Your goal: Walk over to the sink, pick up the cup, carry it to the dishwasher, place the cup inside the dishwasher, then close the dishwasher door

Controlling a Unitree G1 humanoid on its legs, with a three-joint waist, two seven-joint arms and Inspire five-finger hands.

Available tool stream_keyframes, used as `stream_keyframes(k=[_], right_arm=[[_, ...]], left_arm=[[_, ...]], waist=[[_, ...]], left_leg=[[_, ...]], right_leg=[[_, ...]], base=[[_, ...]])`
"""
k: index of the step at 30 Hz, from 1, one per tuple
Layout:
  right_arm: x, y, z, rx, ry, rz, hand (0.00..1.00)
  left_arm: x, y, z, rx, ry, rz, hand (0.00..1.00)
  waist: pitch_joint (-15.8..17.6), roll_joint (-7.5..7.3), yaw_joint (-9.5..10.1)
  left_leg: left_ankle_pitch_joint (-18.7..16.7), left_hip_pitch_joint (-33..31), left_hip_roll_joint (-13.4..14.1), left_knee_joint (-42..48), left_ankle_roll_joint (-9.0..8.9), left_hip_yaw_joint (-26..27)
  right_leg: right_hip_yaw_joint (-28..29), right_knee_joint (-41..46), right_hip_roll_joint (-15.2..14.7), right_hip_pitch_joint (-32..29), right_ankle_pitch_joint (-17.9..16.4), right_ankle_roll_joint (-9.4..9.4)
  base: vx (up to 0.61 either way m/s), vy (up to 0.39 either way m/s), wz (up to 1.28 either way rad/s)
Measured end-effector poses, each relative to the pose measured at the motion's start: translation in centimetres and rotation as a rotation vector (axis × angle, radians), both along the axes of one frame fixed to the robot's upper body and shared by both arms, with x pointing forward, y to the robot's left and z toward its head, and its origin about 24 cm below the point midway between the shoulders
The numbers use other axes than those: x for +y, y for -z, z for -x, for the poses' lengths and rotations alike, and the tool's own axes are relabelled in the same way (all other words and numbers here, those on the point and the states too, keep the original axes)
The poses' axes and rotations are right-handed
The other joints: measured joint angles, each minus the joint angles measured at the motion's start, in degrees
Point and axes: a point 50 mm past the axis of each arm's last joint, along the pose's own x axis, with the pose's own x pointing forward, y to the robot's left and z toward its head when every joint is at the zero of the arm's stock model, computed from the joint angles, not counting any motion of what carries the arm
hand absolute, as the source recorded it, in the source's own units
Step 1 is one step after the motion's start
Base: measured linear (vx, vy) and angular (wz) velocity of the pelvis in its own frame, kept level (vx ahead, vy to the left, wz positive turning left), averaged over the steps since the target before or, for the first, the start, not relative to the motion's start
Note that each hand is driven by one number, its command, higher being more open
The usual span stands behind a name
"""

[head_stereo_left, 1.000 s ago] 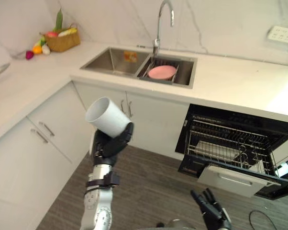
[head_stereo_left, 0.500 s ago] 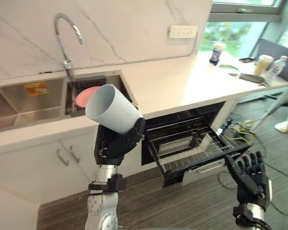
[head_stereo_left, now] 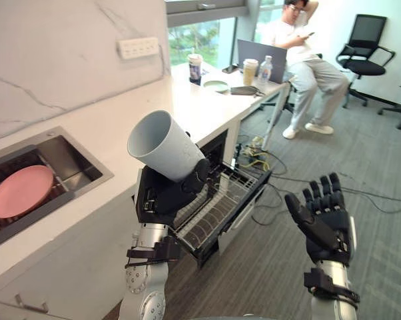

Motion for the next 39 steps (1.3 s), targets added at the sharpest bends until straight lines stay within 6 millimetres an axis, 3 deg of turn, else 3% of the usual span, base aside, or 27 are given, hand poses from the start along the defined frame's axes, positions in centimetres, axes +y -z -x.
stream_keyframes(k=[2,6,10,12,15,16,17,18,19,22,29,39], right_arm=[[0.2,-0.3,-0.8,-0.008,-0.029,0.000,1.00],[1.9,-0.8,-2.3,-0.042,-0.141,-0.017,1.00],[3.7,-1.3,-3.2,-0.071,-0.264,-0.024,1.00],[4.3,-1.8,-3.8,-0.103,-0.329,-0.018,1.00],[3.7,-2.9,-4.5,-0.155,-0.380,0.024,1.00],[3.6,-3.1,-4.6,-0.163,-0.386,0.033,1.00],[3.0,-3.5,-5.0,-0.181,-0.373,0.046,1.00],[2.8,-3.7,-5.1,-0.189,-0.368,0.056,1.00],[2.7,-3.7,-5.1,-0.184,-0.367,0.058,1.00],[4.2,-4.1,-5.0,-0.211,-0.418,0.040,1.00],[7.8,-6.1,-4.6,-0.311,-0.560,-0.005,1.00],[8.7,-5.2,-4.9,-0.252,-0.602,-0.005,1.00]], left_arm=[[0.2,0.6,0.0,0.035,-0.012,-0.031,0.00],[1.4,0.8,-0.1,0.063,-0.104,-0.077,0.00],[1.7,0.8,-0.1,0.082,-0.178,-0.136,0.00],[2.1,1.0,-0.1,0.094,-0.230,-0.187,0.00],[2.8,1.8,-0.1,0.133,-0.296,-0.257,0.00],[2.8,2.0,-0.1,0.140,-0.300,-0.273,0.00],[2.6,2.3,-0.1,0.144,-0.304,-0.320,0.00],[2.5,2.4,-0.1,0.140,-0.310,-0.352,0.00],[2.4,2.7,-0.1,0.143,-0.326,-0.405,0.00],[2.5,2.7,-0.5,0.130,-0.384,-0.509,0.00],[0.9,1.5,-1.9,0.078,-0.389,-0.540,0.00],[-0.1,3.0,-2.4,0.127,-0.317,-0.606,0.00]], waist=[[0.09,-0.11,0.17],[-0.01,-0.20,0.97],[-0.02,-0.23,2.50],[0.60,-1.13,2.80],[2.26,-0.52,3.50],[2.32,-0.46,3.57],[2.38,-0.16,3.17],[2.42,0.47,2.99],[2.63,0.15,2.97],[2.92,-0.24,2.67],[1.36,-0.67,2.64],[-0.12,-0.96,1.66]], left_leg=[[0.69,1.55,-0.64,-2.58,-0.61,0.05],[1.25,0.04,-1.53,-3.14,0.28,0.08],[1.38,-0.57,-2.19,-2.85,0.51,-0.39],[1.14,-5.26,-1.56,6.27,0.45,-2.17],[-0.24,-11.65,0.98,19.89,1.09,-3.57],[-0.71,-11.77,0.39,17.24,1.92,-3.88],[1.46,-11.06,-1.30,6.60,2.09,-4.79],[5.63,-10.73,-1.46,2.39,1.89,-4.95],[6.99,-9.14,-2.86,-0.23,2.21,-4.69],[7.74,-7.88,-4.08,-1.97,2.72,-4.33],[10.44,-6.29,-5.28,-7.35,2.66,-4.22],[11.41,-6.30,-5.65,-9.19,2.67,-4.75]], right_leg=[[0.53,-1.45,0.23,0.69,1.11,0.59],[0.47,-11.20,0.16,3.42,7.05,1.86],[-0.04,-16.56,-0.18,5.76,9.65,2.71],[-1.06,-17.14,-0.98,6.37,9.76,2.57],[-1.98,-17.97,-1.61,8.48,10.02,2.11],[-2.17,-17.89,-2.09,8.49,10.03,2.12],[-2.73,-17.78,-2.76,8.26,10.05,2.18],[-2.92,-17.79,-2.72,8.29,9.99,2.30],[-2.81,-17.99,-3.48,8.66,10.19,2.53],[-2.82,-18.19,-4.38,9.08,10.38,2.84],[-3.05,-19.15,-4.58,8.82,10.49,3.03],[-3.79,-19.60,-4.06,8.44,11.07,2.86]], base=[[-0.03,0.076,-0.09],[-0.04,0.104,-0.01],[-0.02,0.057,0.08],[0.01,-0.053,0.24],[-0.01,-0.008,0.18],[0.01,0.059,0.20],[-0.01,0.033,0.17],[0.00,0.060,0.12],[0.01,0.043,0.10],[0.00,0.050,-0.02],[-0.01,0.001,0.00],[0.01,-0.010,0.02]])
